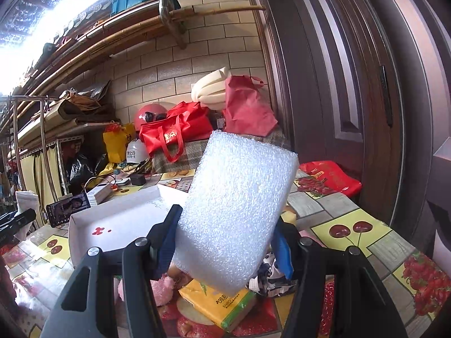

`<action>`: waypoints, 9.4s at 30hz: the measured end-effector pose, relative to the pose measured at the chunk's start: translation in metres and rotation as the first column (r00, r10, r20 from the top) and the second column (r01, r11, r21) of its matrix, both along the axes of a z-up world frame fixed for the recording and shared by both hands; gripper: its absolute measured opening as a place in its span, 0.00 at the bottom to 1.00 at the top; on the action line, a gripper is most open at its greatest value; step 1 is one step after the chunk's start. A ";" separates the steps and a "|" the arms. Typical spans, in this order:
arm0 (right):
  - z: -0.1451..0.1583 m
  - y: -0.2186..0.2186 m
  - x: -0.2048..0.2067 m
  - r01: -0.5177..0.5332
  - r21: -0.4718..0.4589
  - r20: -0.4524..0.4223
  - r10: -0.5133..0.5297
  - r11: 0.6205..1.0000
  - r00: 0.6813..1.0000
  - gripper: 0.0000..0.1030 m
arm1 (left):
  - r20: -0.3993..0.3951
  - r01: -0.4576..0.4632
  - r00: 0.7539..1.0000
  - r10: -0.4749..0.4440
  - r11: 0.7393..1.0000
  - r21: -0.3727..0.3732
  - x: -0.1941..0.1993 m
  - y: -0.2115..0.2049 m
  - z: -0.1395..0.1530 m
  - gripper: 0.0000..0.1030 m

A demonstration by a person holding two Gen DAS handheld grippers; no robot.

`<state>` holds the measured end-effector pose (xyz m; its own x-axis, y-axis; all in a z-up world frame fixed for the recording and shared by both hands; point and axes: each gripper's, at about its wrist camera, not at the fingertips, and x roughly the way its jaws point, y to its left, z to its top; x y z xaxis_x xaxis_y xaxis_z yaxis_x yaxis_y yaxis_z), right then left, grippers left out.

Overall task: Organize soft objects
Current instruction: 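Release the white cloth into the box with the left gripper while the right lowers the foam block, then withdraw both grippers from the box toward the pile, then grasp a white foam block with the left gripper while the right grasps the yellow tissue pack, then lower the foam block into the box with the left gripper while the right carries the tissue pack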

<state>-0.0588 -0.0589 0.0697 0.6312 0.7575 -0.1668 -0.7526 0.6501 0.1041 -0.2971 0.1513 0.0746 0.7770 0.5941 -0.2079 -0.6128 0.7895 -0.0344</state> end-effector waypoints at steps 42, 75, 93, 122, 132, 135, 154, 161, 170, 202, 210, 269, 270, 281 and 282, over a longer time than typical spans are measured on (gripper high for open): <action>-0.007 0.121 -0.024 -0.208 -0.191 0.032 0.218 0.959 0.975 0.58 | -0.093 -0.073 0.993 0.067 0.996 -0.056 0.085 0.087 -0.014 0.35; -0.012 0.219 -0.024 -0.218 -0.269 -0.027 0.219 0.938 0.975 1.00 | -0.211 -0.139 0.974 0.084 0.955 -0.261 0.134 0.149 -0.028 0.99; -0.008 0.207 -0.029 -0.211 -0.201 0.018 0.219 0.957 0.976 1.00 | -0.183 -0.163 0.975 0.128 0.969 -0.188 0.127 0.138 -0.022 0.99; -0.003 0.093 -0.014 -0.190 -0.087 -0.068 0.184 0.978 0.980 1.00 | -0.114 -0.086 0.992 0.055 0.954 -0.287 0.080 0.075 -0.017 0.99; 0.002 -0.006 0.007 0.019 -0.085 -0.010 -0.020 0.996 1.000 1.00 | -0.234 0.233 0.911 -0.340 0.891 -0.390 0.063 -0.040 -0.022 0.99; -0.006 -0.007 0.020 -0.032 -0.193 -0.085 0.016 0.981 0.996 1.00 | -0.272 0.266 0.856 -0.440 0.825 -0.498 0.080 -0.052 -0.038 0.99; -0.040 0.062 0.019 -0.509 -0.500 -0.211 0.472 0.700 0.856 0.99 | -0.513 0.145 0.758 -0.402 0.872 -0.467 0.165 -0.068 -0.067 0.96; -0.059 0.082 0.025 -0.511 -0.616 -0.240 0.475 0.599 0.847 0.94 | -0.553 0.163 0.741 -0.380 0.902 -0.401 0.164 -0.063 -0.067 0.67; -0.062 0.074 0.020 -0.500 -0.652 -0.231 0.478 0.571 0.847 0.64 | -0.550 0.163 0.740 -0.387 0.897 -0.412 0.155 -0.057 -0.065 0.52; 0.000 0.012 0.023 -0.173 -0.103 0.045 0.178 0.980 0.983 0.49 | -0.083 0.172 0.982 -0.169 0.985 0.033 0.080 -0.035 0.003 0.48; 0.000 0.012 0.015 -0.140 -0.068 0.020 0.142 0.988 0.990 0.49 | -0.061 0.117 0.991 -0.118 0.993 -0.005 0.074 -0.023 -0.001 0.48; -0.018 0.214 -0.008 -0.248 -0.188 -0.118 0.229 0.950 0.966 0.49 | -0.127 -0.015 0.992 0.004 0.996 -0.085 0.133 0.124 -0.018 0.48; -0.019 0.216 -0.004 -0.239 -0.186 -0.131 0.217 0.953 0.967 0.49 | -0.131 -0.008 0.991 -0.003 0.996 -0.083 0.135 0.124 -0.018 0.48; -0.024 0.231 0.010 -0.201 -0.233 -0.198 0.155 0.951 0.968 0.49 | -0.194 0.000 0.981 -0.028 0.989 -0.146 0.151 0.137 -0.023 0.48; -0.024 0.232 0.010 -0.200 -0.233 -0.199 0.155 0.951 0.968 0.49 | -0.196 0.000 0.980 -0.028 0.990 -0.144 0.152 0.136 -0.023 0.48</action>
